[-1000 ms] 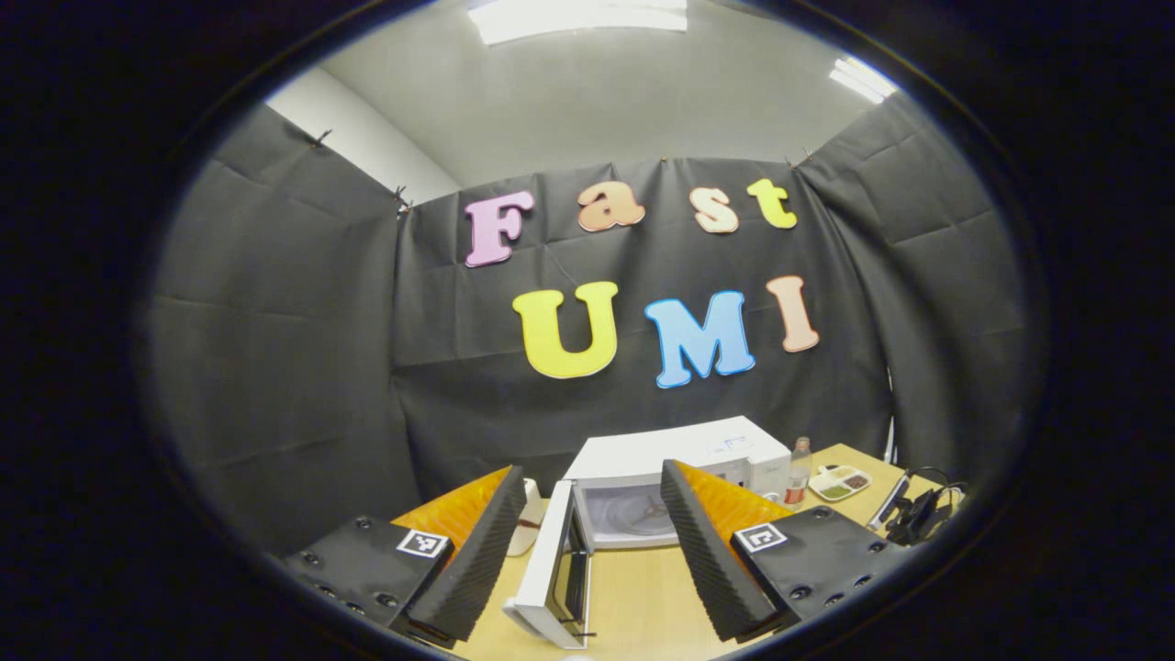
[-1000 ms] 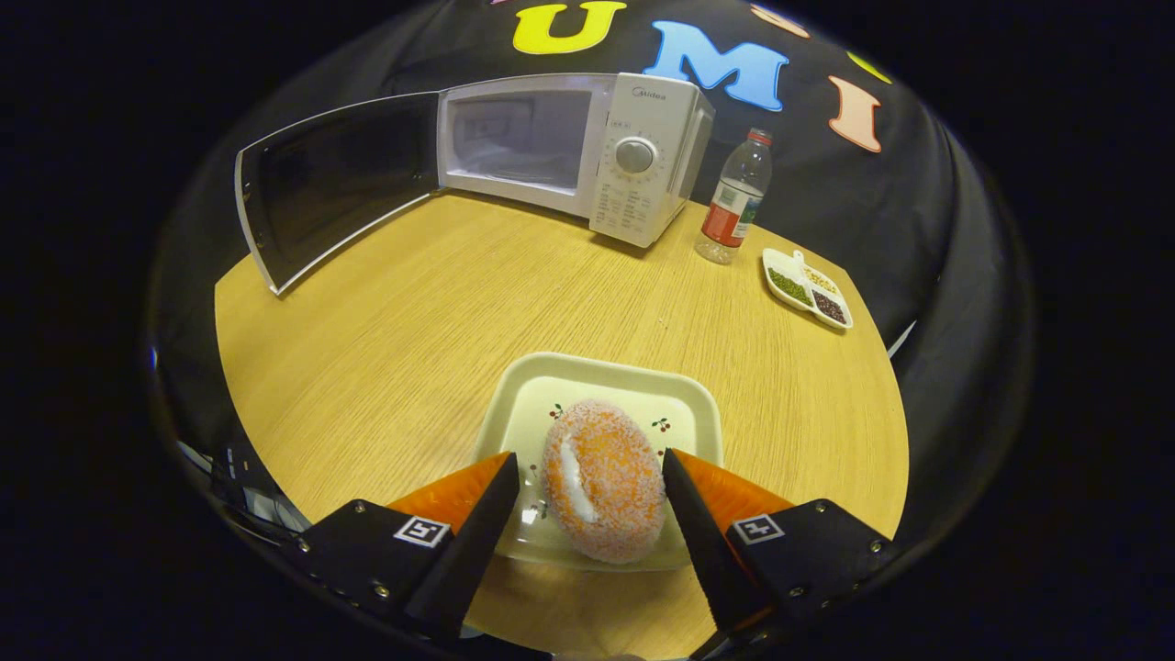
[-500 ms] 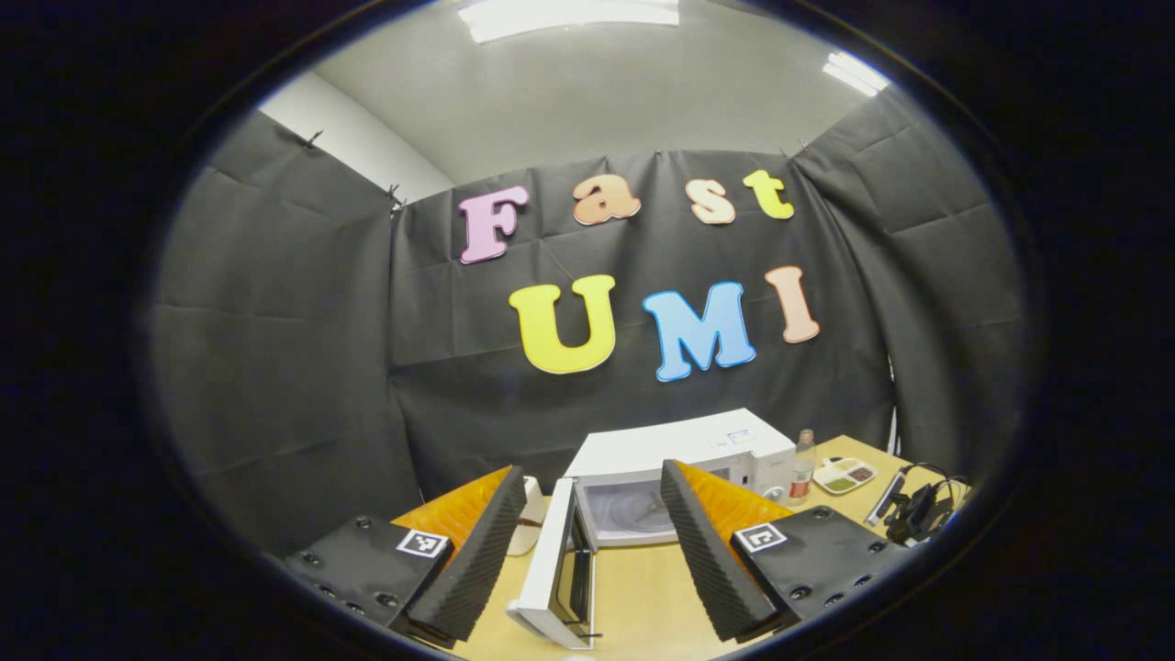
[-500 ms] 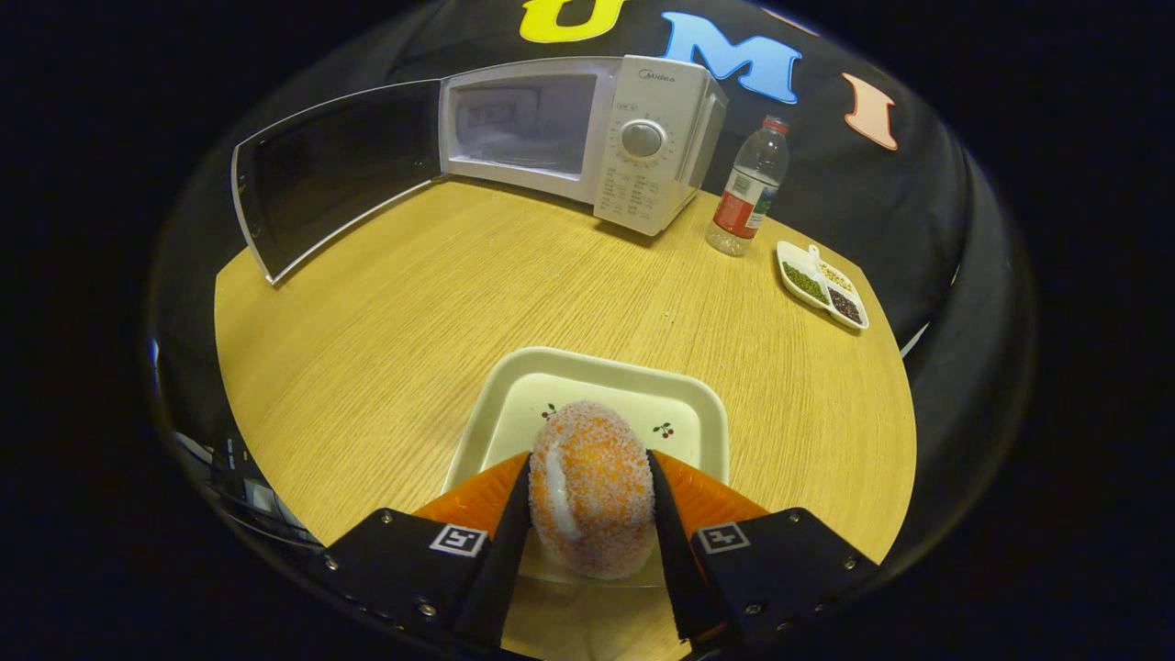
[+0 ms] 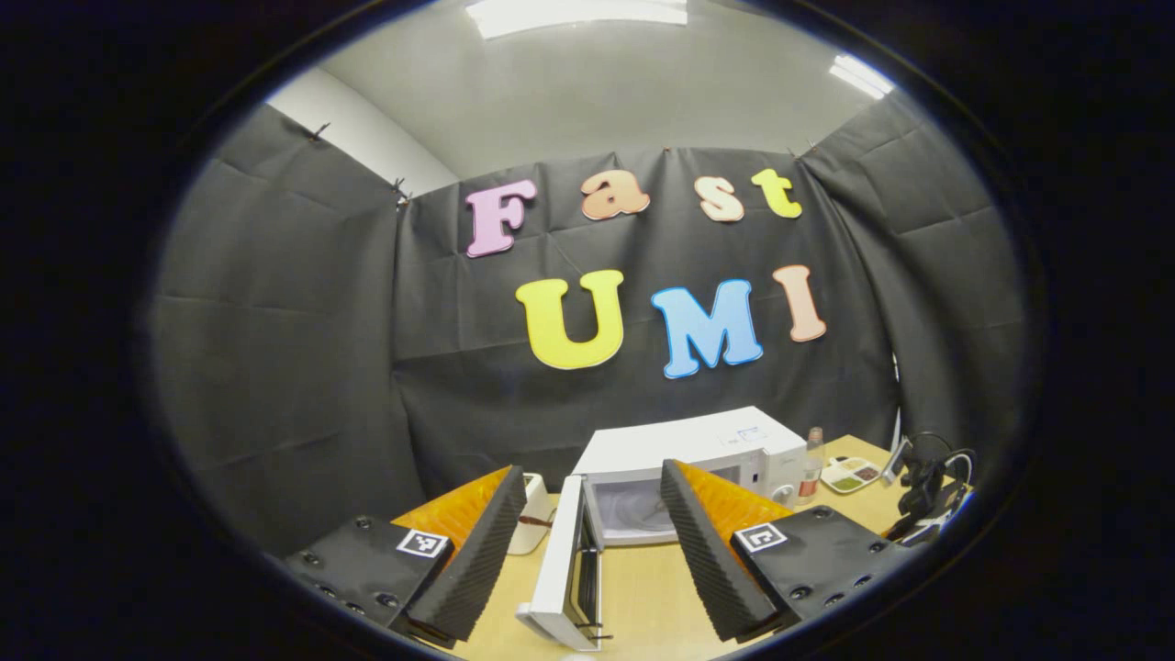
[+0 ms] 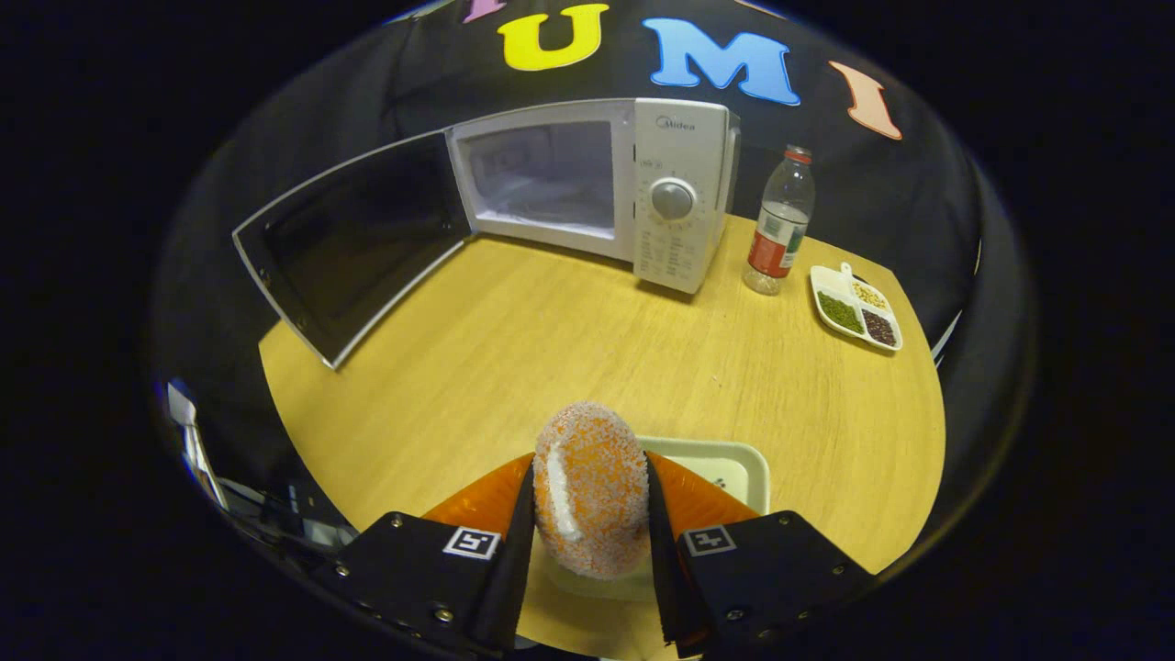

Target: Open the microwave oven with the left hand, put the food in, and close the microwave oven.

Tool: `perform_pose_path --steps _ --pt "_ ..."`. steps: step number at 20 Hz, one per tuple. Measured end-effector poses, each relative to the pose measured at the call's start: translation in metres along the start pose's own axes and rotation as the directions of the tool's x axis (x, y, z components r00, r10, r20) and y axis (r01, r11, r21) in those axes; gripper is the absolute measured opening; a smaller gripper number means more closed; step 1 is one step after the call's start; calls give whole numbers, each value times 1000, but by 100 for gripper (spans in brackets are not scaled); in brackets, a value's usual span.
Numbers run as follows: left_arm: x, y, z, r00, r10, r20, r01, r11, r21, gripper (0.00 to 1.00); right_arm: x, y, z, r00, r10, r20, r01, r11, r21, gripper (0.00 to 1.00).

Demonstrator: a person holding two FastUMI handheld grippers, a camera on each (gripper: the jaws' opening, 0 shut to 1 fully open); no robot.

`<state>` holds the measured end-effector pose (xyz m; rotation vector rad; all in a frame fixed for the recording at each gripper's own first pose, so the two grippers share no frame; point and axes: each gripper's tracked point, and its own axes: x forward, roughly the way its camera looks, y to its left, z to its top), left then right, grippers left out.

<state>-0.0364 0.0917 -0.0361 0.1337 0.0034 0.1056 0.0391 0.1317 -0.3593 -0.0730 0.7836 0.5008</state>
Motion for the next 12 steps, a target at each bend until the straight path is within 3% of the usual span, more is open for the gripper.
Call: perform_pose_path --steps 2,7,12 --pt "2 10 -5 1000 8 -6 -7 1000 14 100 12 16 37 999 17 50 -17 1000 2 58" --pt "5 32 -18 999 26 -23 -26 1000 10 97 61 69 122 985 85 153 -102 989 111 57" --pt "7 55 -41 997 59 -51 -58 998 7 100 120 96 200 962 78 263 -154 946 284 57"
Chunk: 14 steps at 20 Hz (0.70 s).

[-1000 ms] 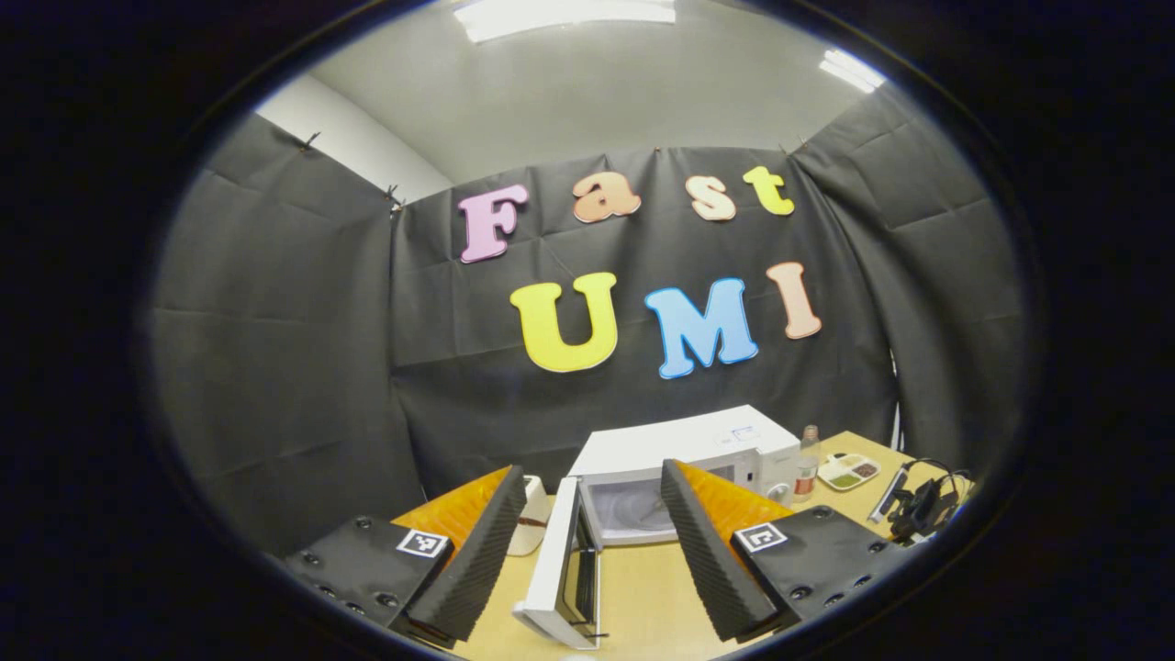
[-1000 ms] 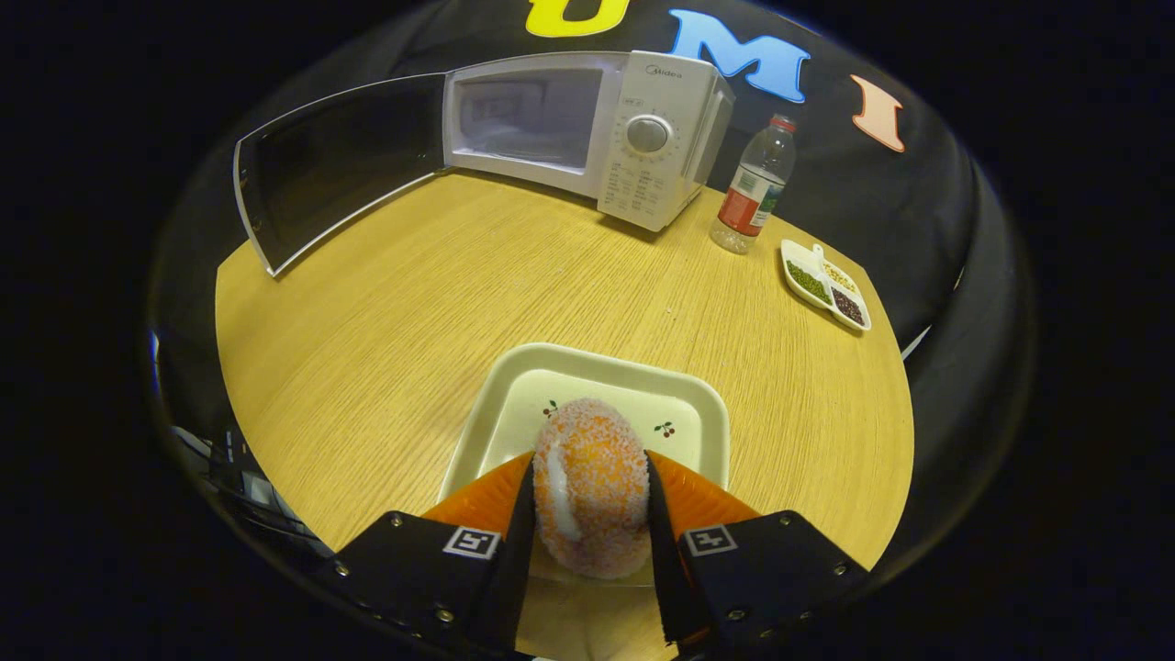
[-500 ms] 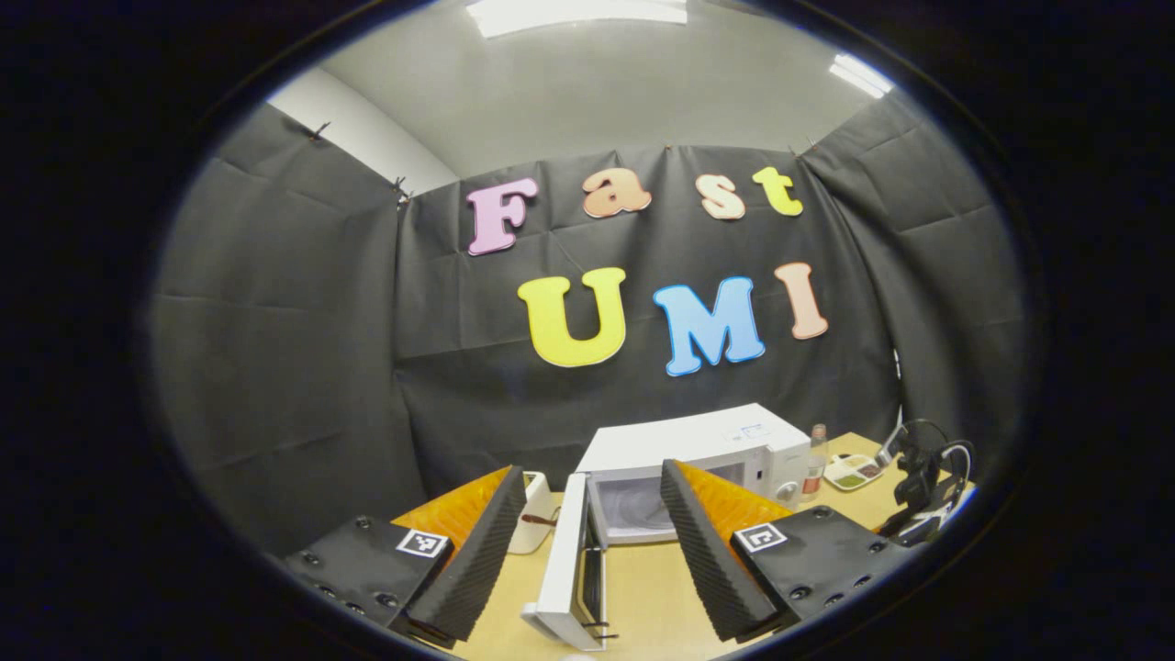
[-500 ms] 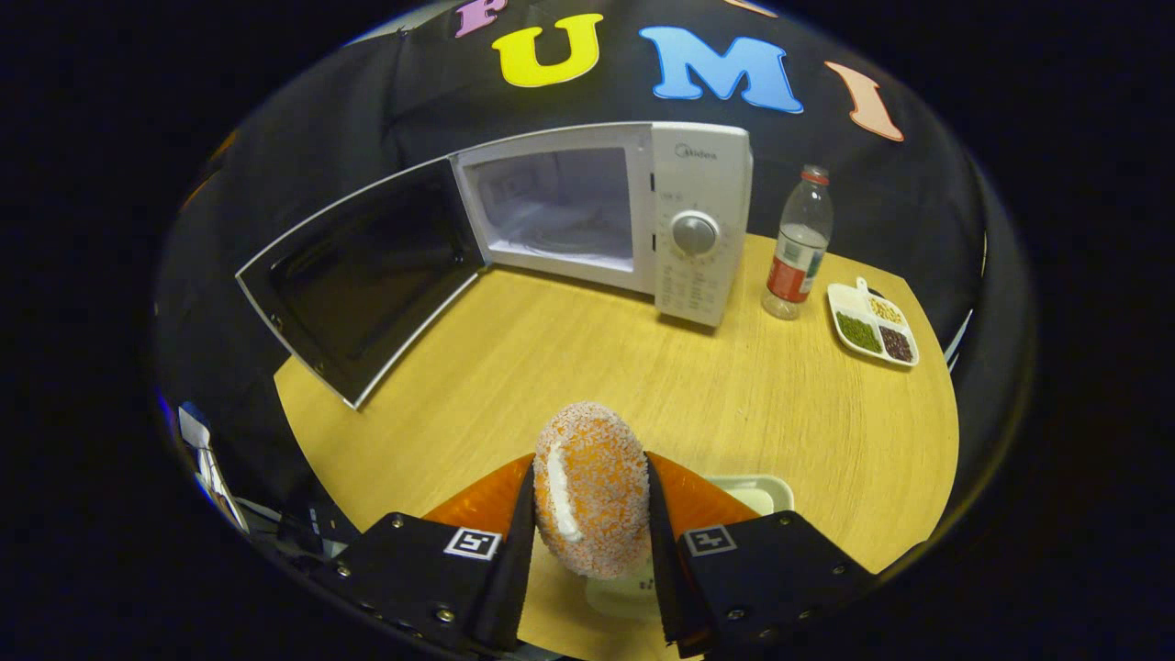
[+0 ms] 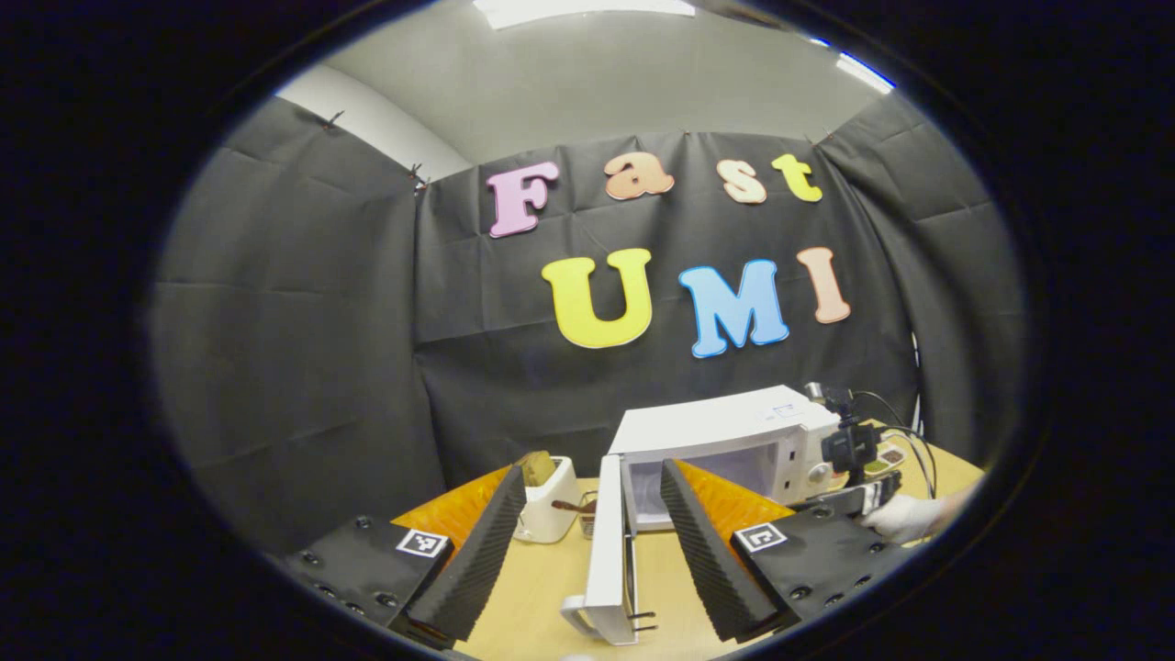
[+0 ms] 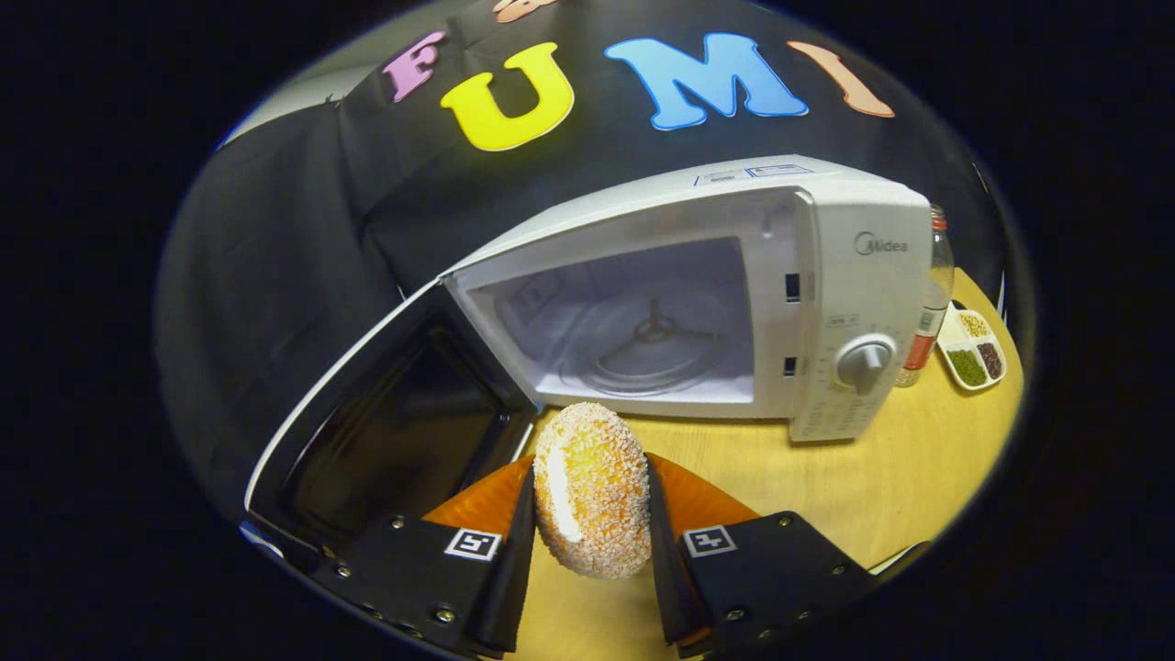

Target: Open the microwave oven with the left hand, put the food in, and close the microwave oven.

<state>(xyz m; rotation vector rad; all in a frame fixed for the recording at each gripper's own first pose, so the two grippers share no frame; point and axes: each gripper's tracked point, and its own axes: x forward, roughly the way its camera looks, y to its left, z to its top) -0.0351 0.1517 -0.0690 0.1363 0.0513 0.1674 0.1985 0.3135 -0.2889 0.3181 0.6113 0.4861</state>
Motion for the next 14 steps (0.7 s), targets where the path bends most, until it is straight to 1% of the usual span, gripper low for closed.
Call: perform_pose_path --steps 2,3,5,7,8,9,10,11,14 --pt "3 9 -8 1000 14 -2 -14 1000 6 100 28 8 14 999 -8 52 6 999 45 58" --pt "5 11 -11 1000 17 -4 -17 1000 7 100 41 11 22 996 -24 83 18 998 67 58" --pt "9 16 -18 1000 24 -5 -24 1000 10 100 67 9 39 985 -78 155 55 988 144 57" --pt "16 16 -24 1000 23 -17 -22 1000 10 100 91 4 49 971 -131 200 85 971 222 57" --pt "19 14 -24 1000 19 -15 -18 1000 11 100 100 -1 56 958 -165 234 109 966 236 57" --pt "22 13 -22 1000 14 -6 -14 1000 14 100 108 -9 60 941 -211 265 147 959 241 57" --pt "24 13 -21 1000 10 1 -10 1000 20 97 117 -14 65 926 -243 288 171 952 254 57" --pt "28 12 -21 1000 7 4 -7 1000 27 100 125 -17 66 915 -263 306 182 946 269 57" --pt "33 9 -31 1000 8 4 -9 1000 30 100 145 -31 74 878 -329 347 232 928 293 57"
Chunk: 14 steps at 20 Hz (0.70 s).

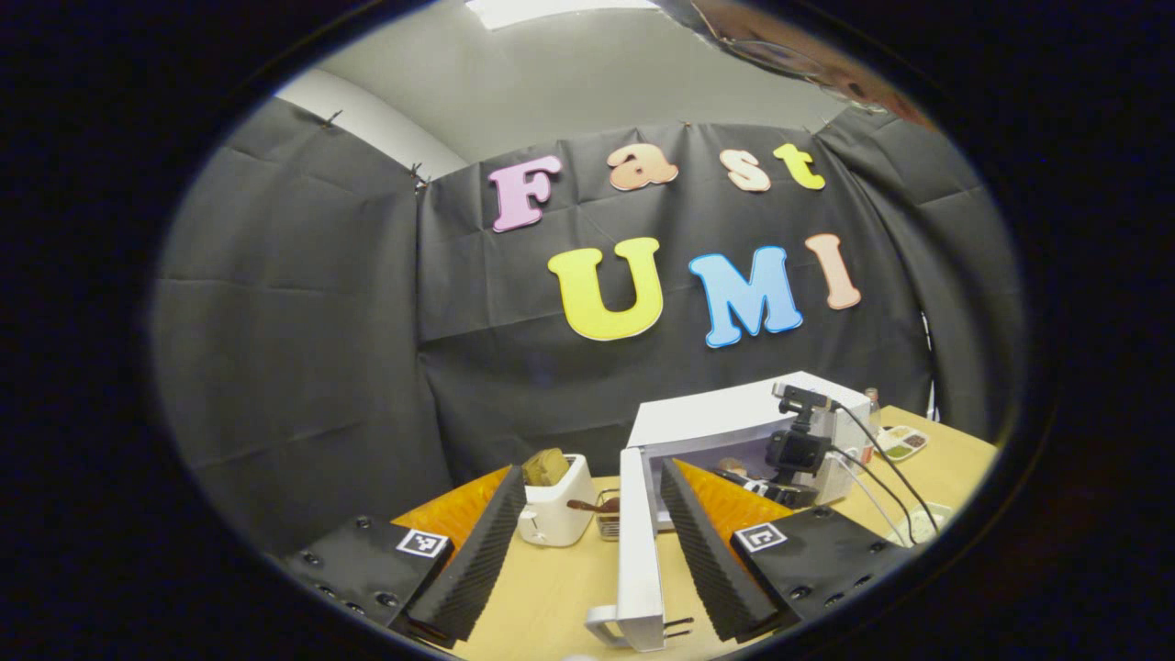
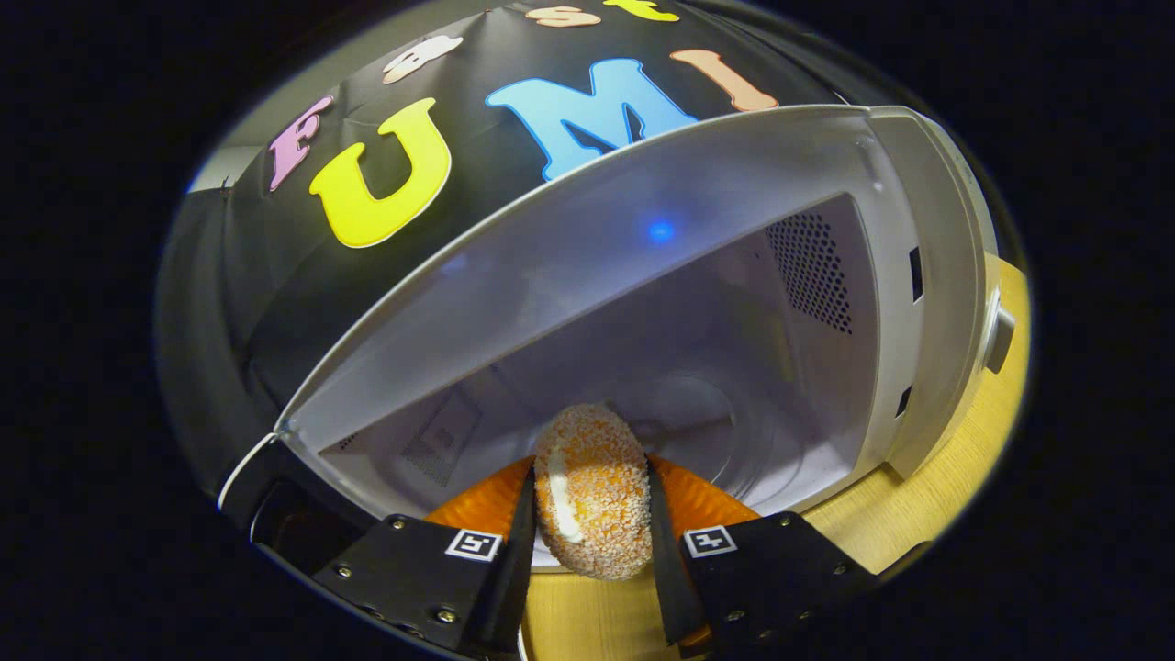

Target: Open the microwave oven with the left hand, put the food in, and close the microwave oven.

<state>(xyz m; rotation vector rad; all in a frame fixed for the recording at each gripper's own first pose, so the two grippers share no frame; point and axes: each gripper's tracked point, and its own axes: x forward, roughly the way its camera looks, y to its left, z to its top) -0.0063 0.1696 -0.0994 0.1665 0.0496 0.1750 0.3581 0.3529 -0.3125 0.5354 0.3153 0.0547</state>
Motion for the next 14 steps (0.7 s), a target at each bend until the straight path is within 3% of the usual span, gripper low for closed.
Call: perform_pose_path --steps 5,7,9,11,12,14 --pt "-4 -5 -22 999 -6 -46 7 999 33 100 28 -21 -3 993 -94 71 95 995 -14 60" --pt "-4 -7 -24 999 -9 -51 12 999 50 100 35 -23 -8 994 -80 75 81 996 -21 68" --pt "-4 -9 -25 998 -16 -53 19 998 57 100 33 -28 -13 994 -92 65 95 995 -44 83" --pt "-5 -11 -24 998 -20 -51 23 998 59 100 28 -35 -19 993 -108 40 110 992 -68 87" --pt "-6 -11 -22 999 -22 -46 25 998 54 100 25 -35 -19 995 -98 31 100 993 -59 94" --pt "-8 -13 -17 999 -23 -28 24 999 41 100 12 -35 -9 994 -93 52 96 993 -68 94"
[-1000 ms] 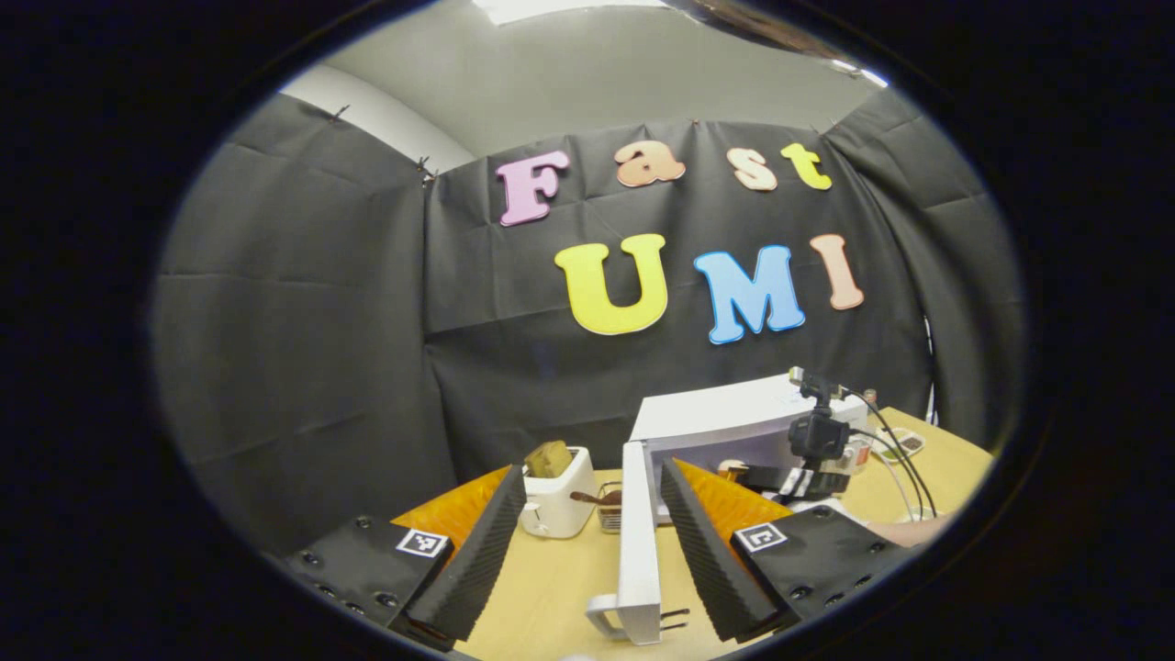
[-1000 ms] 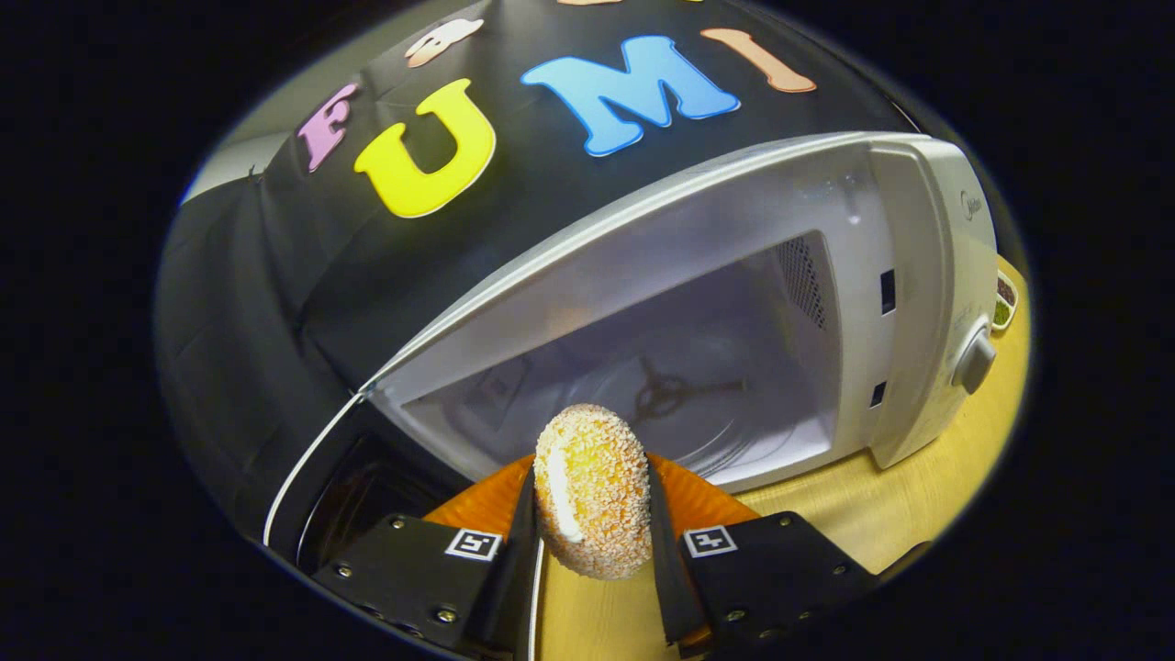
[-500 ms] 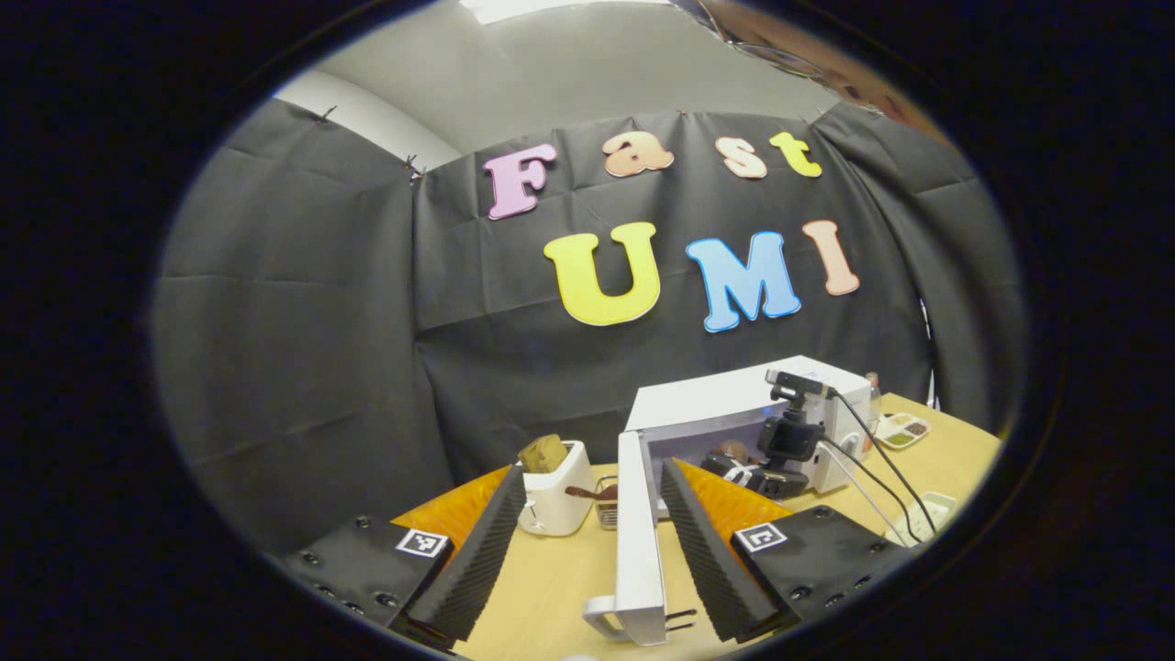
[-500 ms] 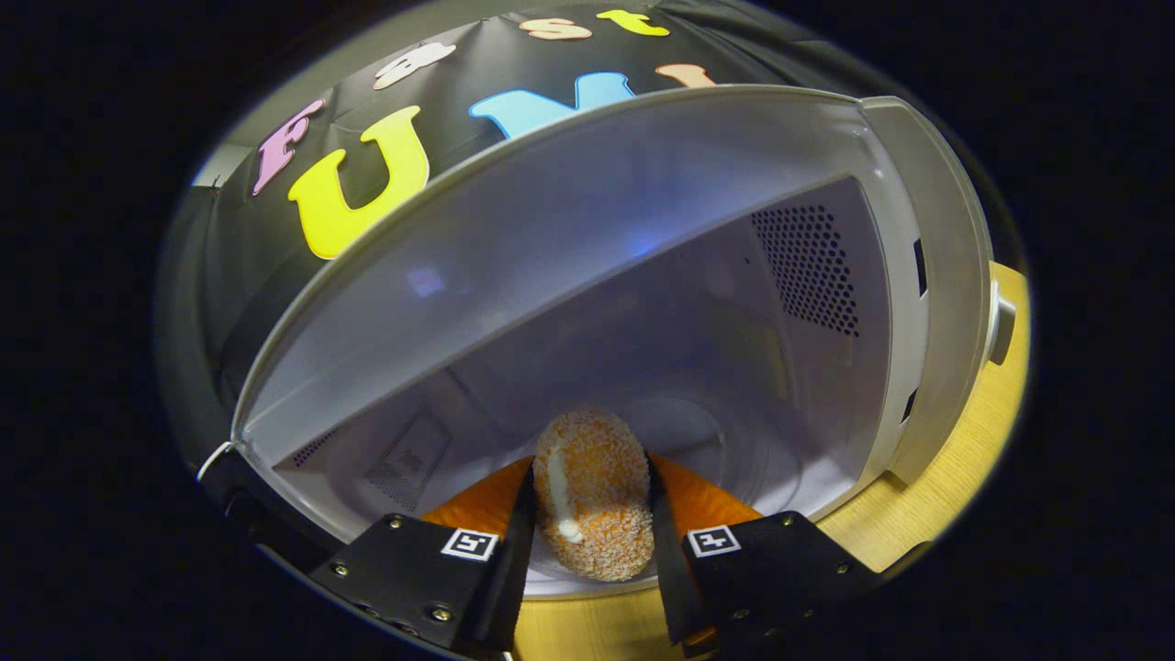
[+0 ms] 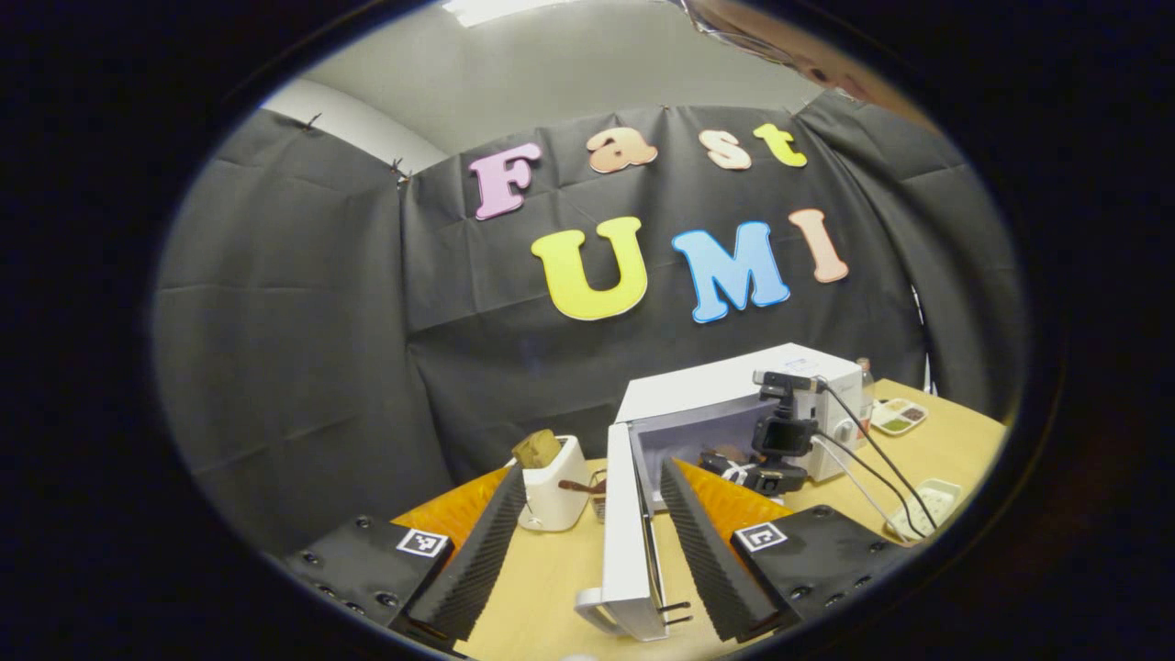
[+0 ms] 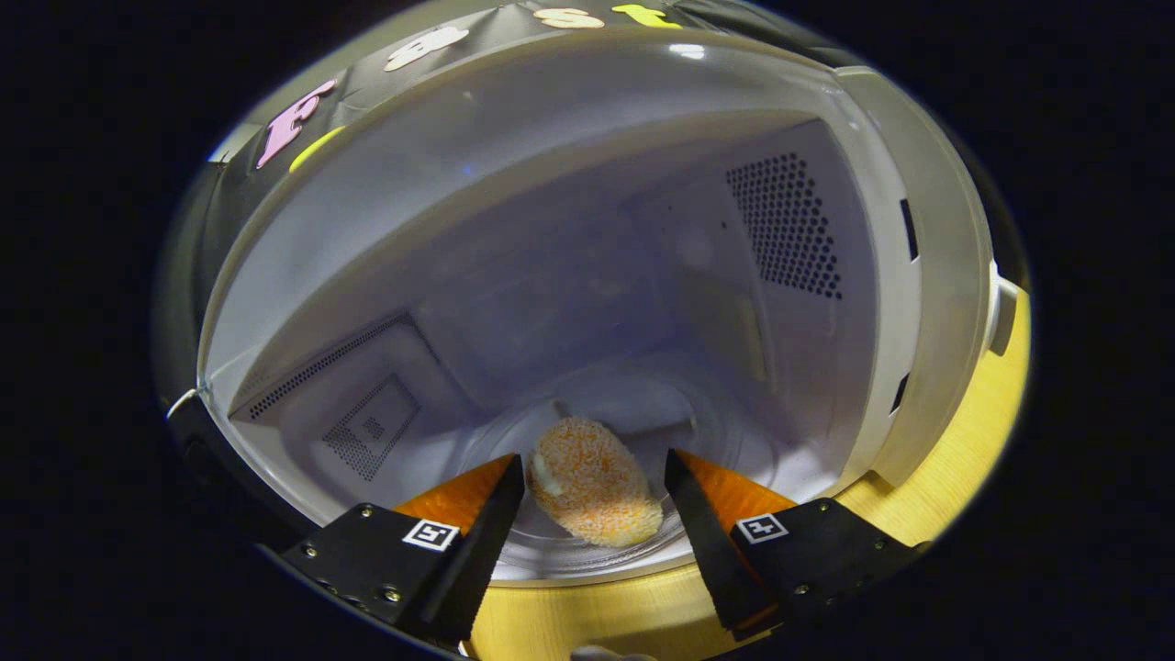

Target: Open the microwave oven with the left hand, put the food in, and close the microwave oven.

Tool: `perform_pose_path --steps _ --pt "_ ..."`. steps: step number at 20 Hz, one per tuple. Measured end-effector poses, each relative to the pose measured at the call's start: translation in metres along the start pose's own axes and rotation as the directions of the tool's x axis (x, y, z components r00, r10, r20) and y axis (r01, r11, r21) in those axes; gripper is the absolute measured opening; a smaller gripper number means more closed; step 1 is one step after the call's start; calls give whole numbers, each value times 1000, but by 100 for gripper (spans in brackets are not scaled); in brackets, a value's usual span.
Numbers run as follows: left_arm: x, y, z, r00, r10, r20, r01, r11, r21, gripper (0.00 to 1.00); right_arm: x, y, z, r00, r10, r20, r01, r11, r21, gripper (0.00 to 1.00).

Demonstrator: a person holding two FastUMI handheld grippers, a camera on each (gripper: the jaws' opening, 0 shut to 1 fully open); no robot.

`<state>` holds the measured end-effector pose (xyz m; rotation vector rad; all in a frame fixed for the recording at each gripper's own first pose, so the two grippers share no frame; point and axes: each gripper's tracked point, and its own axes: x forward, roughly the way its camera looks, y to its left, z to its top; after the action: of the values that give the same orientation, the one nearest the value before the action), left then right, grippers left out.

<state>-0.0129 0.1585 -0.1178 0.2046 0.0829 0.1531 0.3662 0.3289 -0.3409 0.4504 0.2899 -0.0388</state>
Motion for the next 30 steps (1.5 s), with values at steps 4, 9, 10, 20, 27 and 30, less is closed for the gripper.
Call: perform_pose_path --steps 4,9,10,20,27,30 --pt "-5 4 2 1000 17 2 -17 999 -33 100 -51 7 27 997 81 -18 -81 995 -50 94" --pt "-21 23 4 999 53 -10 -53 997 -59 97 -184 51 84 959 282 -8 -281 950 -134 93" --pt "-33 31 2 998 65 -8 -66 996 -60 100 -210 67 91 939 344 -19 -343 927 -151 93" --pt "-64 84 -82 986 141 -92 -146 988 -58 98 -351 13 139 913 399 -87 -398 819 -414 94" --pt "-29 91 -189 965 154 -213 -163 986 -24 100 -399 -43 195 945 325 -43 -309 840 -446 94" --pt "-21 75 -205 964 128 -232 -147 987 -65 100 -409 -54 212 952 307 -19 -281 843 -460 94"
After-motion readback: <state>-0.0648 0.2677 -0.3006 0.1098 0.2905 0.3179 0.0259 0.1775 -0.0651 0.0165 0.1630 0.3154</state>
